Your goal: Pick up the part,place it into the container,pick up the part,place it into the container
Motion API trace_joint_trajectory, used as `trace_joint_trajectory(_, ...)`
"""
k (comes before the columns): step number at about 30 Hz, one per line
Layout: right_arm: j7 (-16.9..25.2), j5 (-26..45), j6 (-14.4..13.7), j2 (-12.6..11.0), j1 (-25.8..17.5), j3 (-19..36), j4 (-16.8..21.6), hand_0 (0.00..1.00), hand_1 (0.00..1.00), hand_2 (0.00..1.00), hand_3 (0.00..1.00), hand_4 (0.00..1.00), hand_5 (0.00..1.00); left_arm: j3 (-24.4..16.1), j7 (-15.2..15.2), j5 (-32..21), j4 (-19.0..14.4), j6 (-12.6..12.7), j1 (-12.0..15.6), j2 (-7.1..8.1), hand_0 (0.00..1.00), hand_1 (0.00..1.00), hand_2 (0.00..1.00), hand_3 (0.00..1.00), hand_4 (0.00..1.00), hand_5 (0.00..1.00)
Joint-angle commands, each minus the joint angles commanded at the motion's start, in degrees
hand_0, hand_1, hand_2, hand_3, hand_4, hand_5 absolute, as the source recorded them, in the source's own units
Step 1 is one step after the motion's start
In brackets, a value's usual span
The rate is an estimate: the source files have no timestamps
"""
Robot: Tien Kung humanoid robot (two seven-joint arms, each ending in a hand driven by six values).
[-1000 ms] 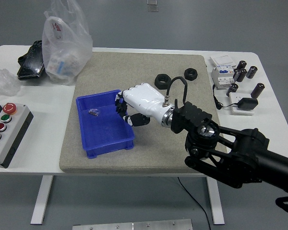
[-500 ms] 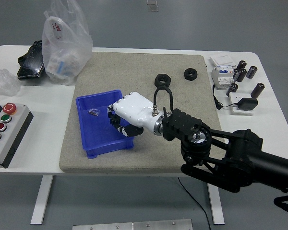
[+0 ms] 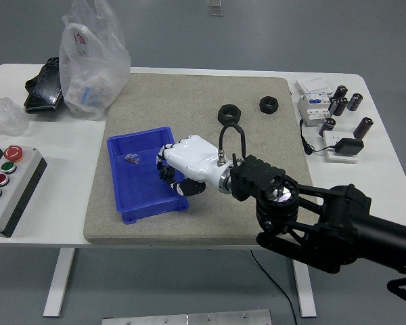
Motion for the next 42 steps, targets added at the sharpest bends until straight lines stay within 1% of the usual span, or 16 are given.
trace_joint_trajectory(3, 0.0, 0.0, -0.3, -0.1, -0.2, 0.5, 0.1, 0.381, 0.673, 0.774, 0.78, 0.647, 0.176, -0.2, 0.1, 0.2, 0.0, 0.0, 0.1, -0.01, 0.682, 0.649, 0.629, 0.658, 0.695, 0.24)
trace_joint_trajectory(4, 0.1, 0.0, -0.4, -0.1, -0.3, 0.7, 0.1, 0.379, 0.673, 0.778, 0.802, 0.674, 0.18, -0.3, 0.1, 0.2, 0.0, 0.0, 0.1, -0.01, 0.682, 0.649, 0.629, 0.658, 0.695, 0.242)
trace_joint_trajectory(8, 0.4, 0.3, -0.9, -0.4, -0.8, 2.1, 0.2, 0.379, 0.673, 0.778, 0.802, 0.674, 0.18, -0.6, 0.3, 0.5, 0.0, 0.0, 0.1, 0.01, 0.682, 0.649, 0.629, 0.658, 0.695, 0.242)
trace_joint_trajectory(11, 0.4, 0.4, -2.0, -1.0, -2.0, 4.8, 0.2, 0.373, 0.66, 0.773, 0.794, 0.694, 0.186, -0.7, 0.3, 0.7, 0.0, 0.0, 0.1, -0.01, 0.682, 0.649, 0.629, 0.656, 0.694, 0.242)
trace_joint_trajectory(15, -0.6, -0.2, -2.7, -3.0, -4.6, 9.7, -1.5, 0.373, 0.66, 0.773, 0.794, 0.694, 0.186, -0.8, 0.3, 0.8, 0.0, 0.0, 0.1, -0.17, 0.682, 0.649, 0.629, 0.656, 0.694, 0.242)
trace_joint_trajectory(16, -0.8, -0.3, -2.4, -3.5, -5.2, 10.9, -2.1, 0.371, 0.654, 0.776, 0.811, 0.871, 0.33, -0.9, 0.3, 0.7, 0.0, 0.0, 0.2, -0.21, 0.682, 0.649, 0.628, 0.656, 0.693, 0.243)
trace_joint_trajectory(19, -1.3, -0.4, -1.4, -5.4, -6.3, 13.2, -4.8, 0.371, 0.654, 0.776, 0.811, 0.871, 0.33, -0.9, 0.5, 0.8, 0.0, 0.0, 0.2, -0.27, 0.682, 0.649, 0.628, 0.656, 0.693, 0.243)
trace_joint_trajectory(21, -1.3, -0.6, -0.9, -5.8, -6.7, 13.9, -6.4, 0.371, 0.654, 0.776, 0.811, 0.871, 0.33, -1.0, 0.6, 0.9, 0.0, 0.1, 0.2, -0.24, 0.682, 0.649, 0.628, 0.656, 0.693, 0.243)
trace_joint_trajectory(22, -1.4, -0.6, -0.7, -5.9, -7.0, 14.1, -7.0, 0.375, 0.663, 0.795, 0.827, 0.998, 0.474, -1.0, 0.6, 0.9, 0.0, 0.1, 0.1, -0.23, 0.682, 0.649, 0.629, 0.656, 0.693, 0.243)
trace_joint_trajectory(27, -1.8, -0.3, 0.6, -6.0, -7.9, 14.4, -8.9, 0.375, 0.663, 0.795, 0.827, 0.998, 0.474, -0.8, 0.5, 0.8, 0.0, 0.0, -0.2, -0.08, 0.682, 0.649, 0.629, 0.656, 0.693, 0.243)
trace_joint_trajectory(28, -1.9, -0.1, 0.9, -6.0, -8.1, 14.3, -9.1, 0.379, 0.669, 0.818, 0.852, 0.998, 0.572, -0.7, 0.5, 0.8, 0.0, 0.0, -0.2, -0.06, 0.682, 0.649, 0.628, 0.655, 0.693, 0.243)
trace_joint_trajectory(33, -2.2, 1.1, 1.5, -6.2, -8.8, 13.4, -9.6, 0.379, 0.669, 0.818, 0.852, 0.998, 0.572, -0.4, 0.6, 0.8, 0.0, 0.0, -0.2, -0.03, 0.682, 0.649, 0.628, 0.655, 0.693, 0.243)
trace_joint_trajectory(34, -2.2, 1.3, 1.5, -6.1, -8.9, 13.2, -9.8, 0.38, 0.671, 0.819, 0.854, 0.998, 0.62, -0.4, 0.6, 0.8, 0.0, 0.0, -0.2, 0.0, 0.682, 0.649, 0.628, 0.655, 0.692, 0.242)
trace_joint_trajectory(39, -2.4, 2.1, 0.8, -5.7, -9.0, 11.7, -11.4, 0.38, 0.671, 0.819, 0.854, 0.998, 0.62, -0.2, 0.6, 0.8, 0.0, 0.0, -0.2, 0.13, 0.682, 0.649, 0.628, 0.655, 0.692, 0.242)
trace_joint_trajectory(40, -2.3, 2.4, 0.4, -5.5, -9.0, 11.4, -11.8, 0.373, 0.648, 0.747, 0.803, 0.925, 0.43, -0.2, 0.5, 0.7, 0.0, 0.0, -0.2, 0.14, 0.682, 0.649, 0.627, 0.654, 0.691, 0.241)
trace_joint_trajectory(42, -2.0, 2.9, -0.8, -5.3, -9.1, 10.8, -12.3, 0.373, 0.648, 0.747, 0.803, 0.925, 0.43, -0.1, 0.5, 0.7, 0.0, 0.0, -0.2, 0.09, 0.682, 0.649, 0.627, 0.654, 0.691, 0.241)
